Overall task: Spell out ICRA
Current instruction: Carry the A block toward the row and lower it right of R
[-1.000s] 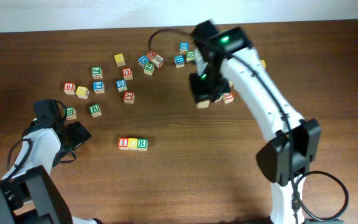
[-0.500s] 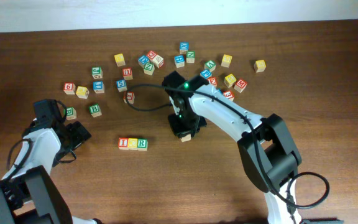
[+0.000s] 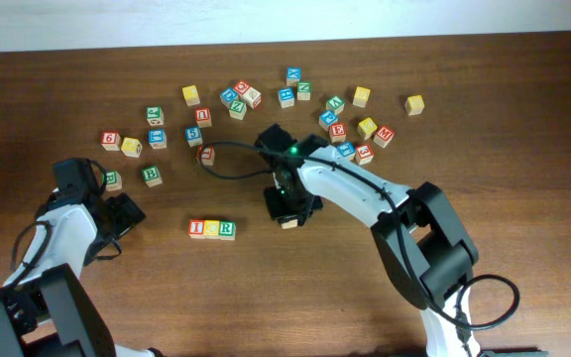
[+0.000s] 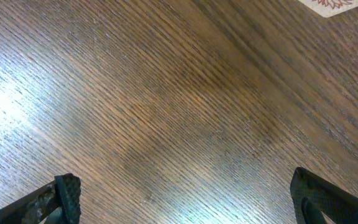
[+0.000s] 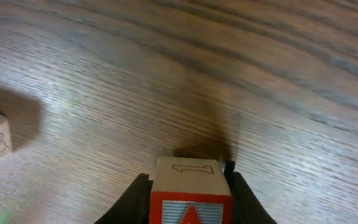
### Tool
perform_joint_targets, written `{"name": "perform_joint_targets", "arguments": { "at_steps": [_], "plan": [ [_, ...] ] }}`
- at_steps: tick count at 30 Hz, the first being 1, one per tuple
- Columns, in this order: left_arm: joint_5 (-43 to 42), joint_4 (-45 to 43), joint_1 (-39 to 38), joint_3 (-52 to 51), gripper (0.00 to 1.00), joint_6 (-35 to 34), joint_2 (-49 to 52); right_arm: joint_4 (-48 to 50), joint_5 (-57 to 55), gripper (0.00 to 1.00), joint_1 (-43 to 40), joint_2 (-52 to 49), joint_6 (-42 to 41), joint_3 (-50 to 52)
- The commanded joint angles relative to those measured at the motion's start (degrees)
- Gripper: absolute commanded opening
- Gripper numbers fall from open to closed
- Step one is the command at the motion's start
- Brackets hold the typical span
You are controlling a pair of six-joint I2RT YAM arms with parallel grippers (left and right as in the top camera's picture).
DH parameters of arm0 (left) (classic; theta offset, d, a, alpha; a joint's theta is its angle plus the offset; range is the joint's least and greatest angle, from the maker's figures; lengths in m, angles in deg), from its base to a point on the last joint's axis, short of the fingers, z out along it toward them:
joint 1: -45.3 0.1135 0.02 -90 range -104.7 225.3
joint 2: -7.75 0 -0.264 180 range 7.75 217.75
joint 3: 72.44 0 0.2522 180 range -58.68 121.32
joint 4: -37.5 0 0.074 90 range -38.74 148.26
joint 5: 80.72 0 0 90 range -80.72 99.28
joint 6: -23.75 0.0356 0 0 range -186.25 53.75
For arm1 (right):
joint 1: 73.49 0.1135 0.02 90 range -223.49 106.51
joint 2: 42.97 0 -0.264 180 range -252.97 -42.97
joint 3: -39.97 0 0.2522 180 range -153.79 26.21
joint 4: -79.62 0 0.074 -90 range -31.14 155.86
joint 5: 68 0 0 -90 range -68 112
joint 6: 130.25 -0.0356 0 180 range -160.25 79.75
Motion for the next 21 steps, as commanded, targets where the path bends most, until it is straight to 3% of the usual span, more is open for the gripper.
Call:
{"name": "perform_joint_targets", "arguments": {
  "at_steps": [1, 21],
  "plan": [
    [0.4, 0.0, 0.2, -0.4, 0.99, -0.2, -0.6, 1.0, -0.2, 0.23, 1.3, -0.1, -0.3, 0.6],
    [0.4, 0.0, 0.2, -0.4, 0.99, -0.2, -0.6, 1.4, -1.5, 0.24, 1.4, -0.1, -0.3, 0.6]
  ]
}}
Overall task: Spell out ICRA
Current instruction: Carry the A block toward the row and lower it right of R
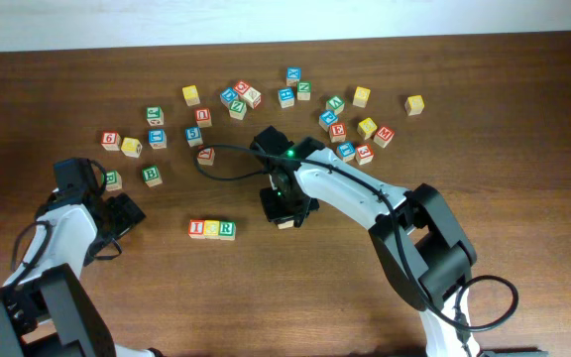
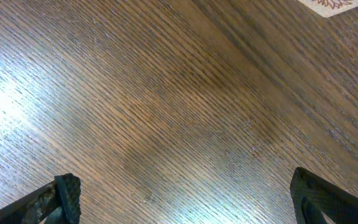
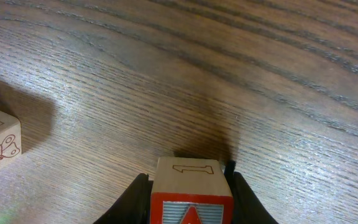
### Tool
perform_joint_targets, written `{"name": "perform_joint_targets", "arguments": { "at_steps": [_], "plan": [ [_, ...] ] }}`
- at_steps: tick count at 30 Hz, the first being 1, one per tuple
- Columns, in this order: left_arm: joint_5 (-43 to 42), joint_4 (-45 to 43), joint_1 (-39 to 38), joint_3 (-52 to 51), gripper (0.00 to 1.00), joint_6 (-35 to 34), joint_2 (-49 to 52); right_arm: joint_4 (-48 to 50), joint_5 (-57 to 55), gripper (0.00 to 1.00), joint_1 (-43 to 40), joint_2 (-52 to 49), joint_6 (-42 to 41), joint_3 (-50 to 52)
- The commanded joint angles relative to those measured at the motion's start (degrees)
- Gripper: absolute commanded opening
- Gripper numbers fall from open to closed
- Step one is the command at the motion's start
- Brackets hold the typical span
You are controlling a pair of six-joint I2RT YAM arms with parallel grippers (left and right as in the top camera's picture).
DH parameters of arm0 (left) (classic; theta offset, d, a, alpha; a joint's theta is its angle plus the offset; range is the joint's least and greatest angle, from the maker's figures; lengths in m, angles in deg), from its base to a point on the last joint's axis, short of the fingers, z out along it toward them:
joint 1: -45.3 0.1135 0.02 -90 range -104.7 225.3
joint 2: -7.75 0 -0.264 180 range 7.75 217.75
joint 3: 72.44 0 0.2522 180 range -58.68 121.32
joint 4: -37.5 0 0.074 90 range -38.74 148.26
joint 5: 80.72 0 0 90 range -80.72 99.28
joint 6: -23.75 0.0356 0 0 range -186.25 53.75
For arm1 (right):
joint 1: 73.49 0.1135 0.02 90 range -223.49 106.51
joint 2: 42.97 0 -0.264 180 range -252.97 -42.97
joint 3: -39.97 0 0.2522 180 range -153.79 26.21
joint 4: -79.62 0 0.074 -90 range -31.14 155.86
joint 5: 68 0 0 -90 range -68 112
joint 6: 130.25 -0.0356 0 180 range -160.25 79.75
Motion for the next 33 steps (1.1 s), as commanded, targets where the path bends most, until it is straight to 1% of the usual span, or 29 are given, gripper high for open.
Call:
{"name": "perform_joint_targets", "arguments": {
  "at_steps": [1, 3, 22, 26, 33],
  "plan": [
    [0.4, 0.0, 0.2, -0.4, 0.99, -0.2, -0.6, 0.2, -2.4, 0.24, 0.5, -0.1, -0.3, 0.5],
    [0.4, 0.0, 0.2, -0.4, 0.99, -0.1, -0.6, 0.2, -3.8, 0.24, 0.5, -0.1, -0.3, 0.5],
    [0.4, 0.0, 0.2, -0.4, 0.99, -0.2, -0.6, 1.2, -3.9, 0.24, 0.5, -0.1, -0.3, 0.5],
    [0.4, 0.0, 0.2, -0.4, 0.99, -0.2, -0.6, 1.5, -6.3, 0.24, 0.5, -0.1, -0.3, 0.5],
    [0.4, 0.0, 0.2, -0.4, 0.99, -0.2, -0.6, 2.1, -6.4, 0.24, 0.5, -0.1, -0.3, 0.5]
  ]
}}
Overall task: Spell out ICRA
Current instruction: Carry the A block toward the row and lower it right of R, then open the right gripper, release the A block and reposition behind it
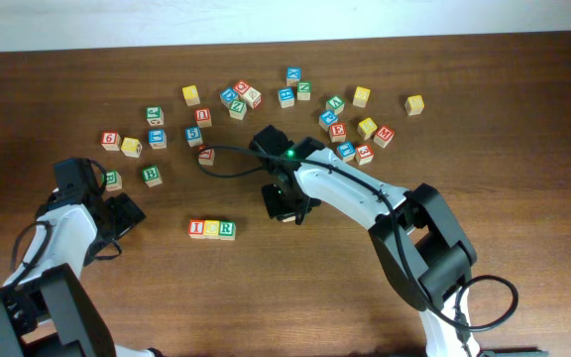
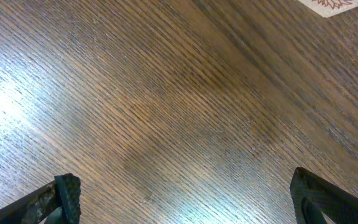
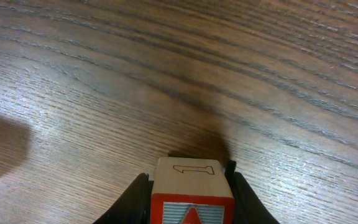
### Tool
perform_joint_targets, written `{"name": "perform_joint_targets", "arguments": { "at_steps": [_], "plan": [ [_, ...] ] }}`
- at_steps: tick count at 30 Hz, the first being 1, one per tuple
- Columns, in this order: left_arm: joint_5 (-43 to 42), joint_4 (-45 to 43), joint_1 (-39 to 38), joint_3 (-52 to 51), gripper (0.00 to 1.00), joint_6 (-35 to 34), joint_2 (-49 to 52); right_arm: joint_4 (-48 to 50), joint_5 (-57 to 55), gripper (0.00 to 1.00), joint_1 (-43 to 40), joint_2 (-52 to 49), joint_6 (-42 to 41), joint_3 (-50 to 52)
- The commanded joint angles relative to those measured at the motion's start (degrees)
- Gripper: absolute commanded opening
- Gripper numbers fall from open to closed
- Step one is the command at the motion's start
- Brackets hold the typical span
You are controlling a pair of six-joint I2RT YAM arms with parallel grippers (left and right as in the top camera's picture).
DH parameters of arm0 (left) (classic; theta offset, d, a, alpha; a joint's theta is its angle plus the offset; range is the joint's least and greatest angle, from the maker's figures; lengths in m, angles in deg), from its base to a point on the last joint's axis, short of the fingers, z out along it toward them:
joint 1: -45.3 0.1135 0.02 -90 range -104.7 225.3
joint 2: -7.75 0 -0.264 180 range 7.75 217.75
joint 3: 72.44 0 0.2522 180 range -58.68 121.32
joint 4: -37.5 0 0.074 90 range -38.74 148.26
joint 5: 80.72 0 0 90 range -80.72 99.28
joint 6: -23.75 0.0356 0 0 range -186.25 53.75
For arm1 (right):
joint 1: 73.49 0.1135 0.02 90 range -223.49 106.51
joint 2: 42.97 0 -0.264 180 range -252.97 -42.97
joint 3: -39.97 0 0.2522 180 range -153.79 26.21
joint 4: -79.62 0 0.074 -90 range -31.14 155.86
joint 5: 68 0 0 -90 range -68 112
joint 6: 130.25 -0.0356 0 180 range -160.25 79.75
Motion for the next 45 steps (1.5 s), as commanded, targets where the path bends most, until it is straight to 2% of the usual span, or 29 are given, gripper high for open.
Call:
{"name": "perform_joint_targets", "arguments": {
  "at_steps": [1, 4, 10, 13, 19, 23, 28, 37, 45],
  "plan": [
    [0.4, 0.0, 0.2, -0.4, 0.99, -0.2, -0.6, 0.8, -1.1, 0.25, 0.5, -0.1, -0.3, 0.5],
    [0.4, 0.0, 0.2, -0.4, 0.99, -0.2, -0.6, 0.8, -0.9, 0.30, 0.5, -0.1, -1.1, 0.5],
    [0.4, 0.0, 0.2, -0.4, 0.99, -0.2, -0.6, 0.4, 0.4, 0.32, 0.5, -0.1, -1.8, 0.6],
    [0.4, 0.0, 0.2, -0.4, 0.99, -0.2, -0.6, 1.5, -0.1, 0.43, 0.5, -0.1, -1.8, 0.6],
    [0.4, 0.0, 0.2, -0.4, 0.99, -0.2, -0.6, 5.6, -8.3, 0.47, 0.4, -0.1, -1.8, 0.6],
    [0.4, 0.0, 0.2, -0.4, 0.99, -0.2, -0.6, 7.5, -14.3, 0.47, 0.3, -0.1, -1.8, 0.6],
    [0.4, 0.0, 0.2, -0.4, 0.99, -0.2, -0.6, 7.5, -16.6, 0.47, 0.3, -0.1, -1.8, 0.6],
    [0.4, 0.0, 0.2, -0.4, 0.99, -0.2, -0.6, 2.8, -2.9, 0.46, 0.4, -0.1, -2.0, 0.6],
    [0.4, 0.0, 0.2, -0.4, 0.99, -0.2, -0.6, 5.7, -4.9, 0.46, -2.1, -0.1, -2.0, 0.6]
  ]
}}
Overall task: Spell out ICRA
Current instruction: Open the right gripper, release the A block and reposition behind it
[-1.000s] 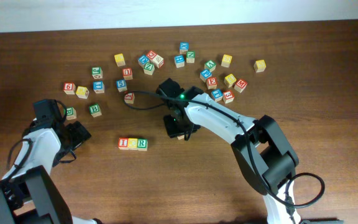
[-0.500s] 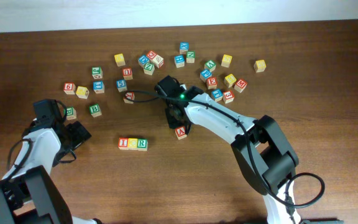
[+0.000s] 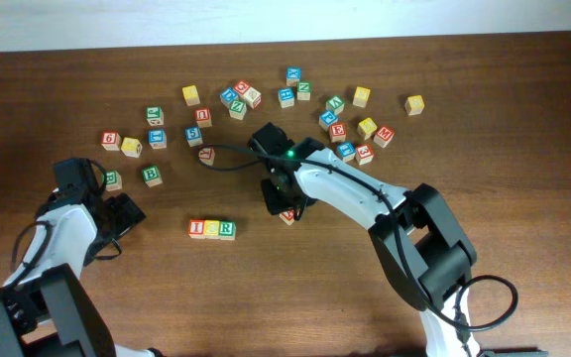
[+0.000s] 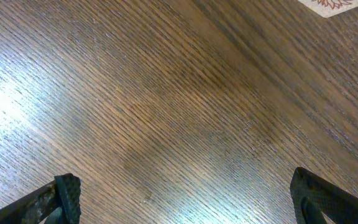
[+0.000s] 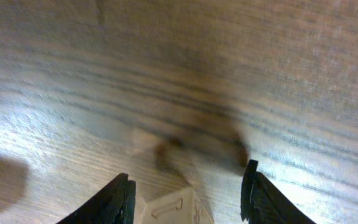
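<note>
Three blocks reading I, C, R (image 3: pixel 211 229) sit in a row on the wooden table (image 3: pixel 295 288). To their right lies a red-faced block (image 3: pixel 287 215), turned askew, just below my right gripper (image 3: pixel 280 198). In the right wrist view that gripper (image 5: pixel 188 190) is open, and the block (image 5: pixel 178 210) rests tilted on the wood between the spread fingers, touching neither. My left gripper (image 3: pixel 122 213) stays at the left; in its wrist view it (image 4: pixel 185 193) is open over bare wood.
Several loose letter blocks are scattered across the back of the table, from a red one (image 3: pixel 110 139) at the left to a yellow one (image 3: pixel 414 104) at the right. One block (image 3: pixel 205 155) lies nearer, left of the right arm. A block corner (image 4: pixel 334 5) shows in the left wrist view.
My right gripper has opened and let go of the red-faced block, which now lies tilted on the table right of the I C R row. The left arm has not moved.
My right gripper held the red-faced block right of the I C R row at every earlier moment, shifting only slightly over the wood. Now it is open and the block lies askew on the table. The left gripper stayed open and still.
</note>
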### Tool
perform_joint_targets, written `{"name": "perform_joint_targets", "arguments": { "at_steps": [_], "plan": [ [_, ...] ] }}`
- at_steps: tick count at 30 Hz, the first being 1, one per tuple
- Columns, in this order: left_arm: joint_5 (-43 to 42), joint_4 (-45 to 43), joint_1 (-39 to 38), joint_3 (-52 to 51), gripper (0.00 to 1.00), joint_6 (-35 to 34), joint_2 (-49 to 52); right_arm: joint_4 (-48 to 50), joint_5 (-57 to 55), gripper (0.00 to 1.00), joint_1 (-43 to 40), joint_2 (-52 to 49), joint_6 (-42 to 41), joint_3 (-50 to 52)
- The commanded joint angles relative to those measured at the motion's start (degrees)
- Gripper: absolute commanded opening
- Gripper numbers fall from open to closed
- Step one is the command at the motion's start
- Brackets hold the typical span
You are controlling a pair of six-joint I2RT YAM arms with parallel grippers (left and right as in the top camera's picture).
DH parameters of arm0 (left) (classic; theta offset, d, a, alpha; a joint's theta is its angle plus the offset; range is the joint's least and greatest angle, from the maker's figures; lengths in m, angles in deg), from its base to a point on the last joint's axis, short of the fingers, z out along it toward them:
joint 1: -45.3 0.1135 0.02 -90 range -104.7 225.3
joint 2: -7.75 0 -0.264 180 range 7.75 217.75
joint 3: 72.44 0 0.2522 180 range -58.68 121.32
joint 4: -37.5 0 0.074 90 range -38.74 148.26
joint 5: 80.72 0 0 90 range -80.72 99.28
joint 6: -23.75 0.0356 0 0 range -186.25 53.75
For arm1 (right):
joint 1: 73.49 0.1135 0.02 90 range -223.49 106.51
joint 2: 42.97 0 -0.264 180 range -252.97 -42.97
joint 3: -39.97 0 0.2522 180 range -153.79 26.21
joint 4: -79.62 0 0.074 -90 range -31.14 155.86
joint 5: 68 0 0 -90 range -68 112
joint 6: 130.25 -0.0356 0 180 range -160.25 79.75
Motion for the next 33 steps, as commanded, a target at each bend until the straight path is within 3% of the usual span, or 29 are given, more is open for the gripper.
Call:
{"name": "perform_joint_targets", "arguments": {
  "at_steps": [1, 4, 8, 10, 14, 33],
  "plan": [
    [0.4, 0.0, 0.2, -0.4, 0.99, -0.1, -0.6, 1.9, -1.2, 0.46, -2.6, -0.1, -0.5, 0.3],
    [0.4, 0.0, 0.2, -0.4, 0.99, -0.2, -0.6, 2.1, -1.2, 0.38, -6.6, -0.1, -1.4, 0.3],
    [0.4, 0.0, 0.2, -0.4, 0.99, -0.2, -0.6, -2.5, -0.3, 0.34, -10.7, -0.1, -3.5, 0.3],
    [0.4, 0.0, 0.2, -0.4, 0.99, -0.2, -0.6, -6.1, -0.3, 0.18, -11.3, -0.1, -3.5, 0.3],
    [0.4, 0.0, 0.2, -0.4, 0.99, -0.2, -0.6, -9.6, 0.6, 0.04, -10.6, -0.1, -3.5, 0.3],
    [0.4, 0.0, 0.2, -0.4, 0.99, -0.2, -0.6, -8.2, 5.7, 0.04, -0.1, -0.1, -3.8, 0.3]
  ]
}}
